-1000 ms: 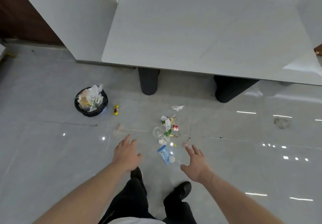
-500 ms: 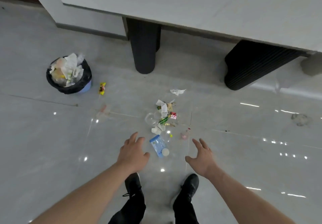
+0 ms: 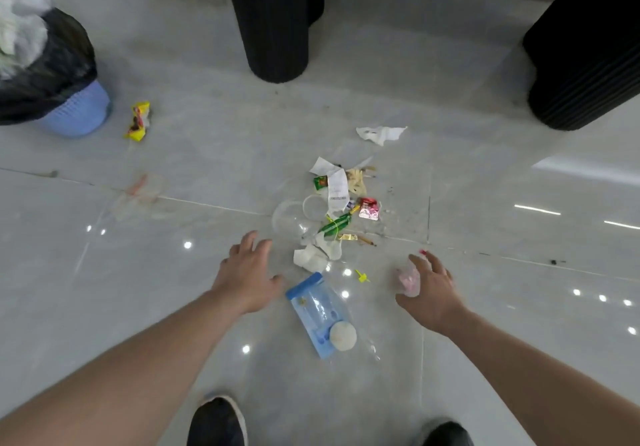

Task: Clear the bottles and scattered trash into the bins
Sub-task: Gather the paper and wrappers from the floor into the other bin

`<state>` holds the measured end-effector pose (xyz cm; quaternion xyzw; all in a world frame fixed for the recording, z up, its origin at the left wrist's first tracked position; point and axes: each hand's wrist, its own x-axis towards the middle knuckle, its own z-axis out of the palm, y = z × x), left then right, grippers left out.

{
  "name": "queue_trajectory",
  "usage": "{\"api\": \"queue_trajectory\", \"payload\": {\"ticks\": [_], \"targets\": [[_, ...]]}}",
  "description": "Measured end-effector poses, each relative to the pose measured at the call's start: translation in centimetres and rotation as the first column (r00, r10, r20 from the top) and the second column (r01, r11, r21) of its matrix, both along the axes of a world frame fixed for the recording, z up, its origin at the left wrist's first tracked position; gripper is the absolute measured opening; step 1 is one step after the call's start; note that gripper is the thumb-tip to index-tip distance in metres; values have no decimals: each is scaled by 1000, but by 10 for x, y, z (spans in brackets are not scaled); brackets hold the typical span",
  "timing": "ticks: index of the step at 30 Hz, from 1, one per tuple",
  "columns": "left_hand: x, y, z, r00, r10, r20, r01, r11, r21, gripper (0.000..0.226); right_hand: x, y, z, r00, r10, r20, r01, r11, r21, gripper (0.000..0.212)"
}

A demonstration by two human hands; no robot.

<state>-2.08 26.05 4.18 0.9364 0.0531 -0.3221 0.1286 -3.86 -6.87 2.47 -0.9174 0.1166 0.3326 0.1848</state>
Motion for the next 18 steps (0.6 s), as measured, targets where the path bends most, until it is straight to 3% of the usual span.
{"api": "queue_trajectory", "payload": {"ticks": [6,18], "targets": [[58,0,-65,991,29,133,-27,999,-19,79,62,-9,-53,992,63,105,-60,997,-38,89],[89,-41,-46,900,-394,188,392,919,49,84,55,-12,-35,974,221,37,-217,972,-93,82]]}}
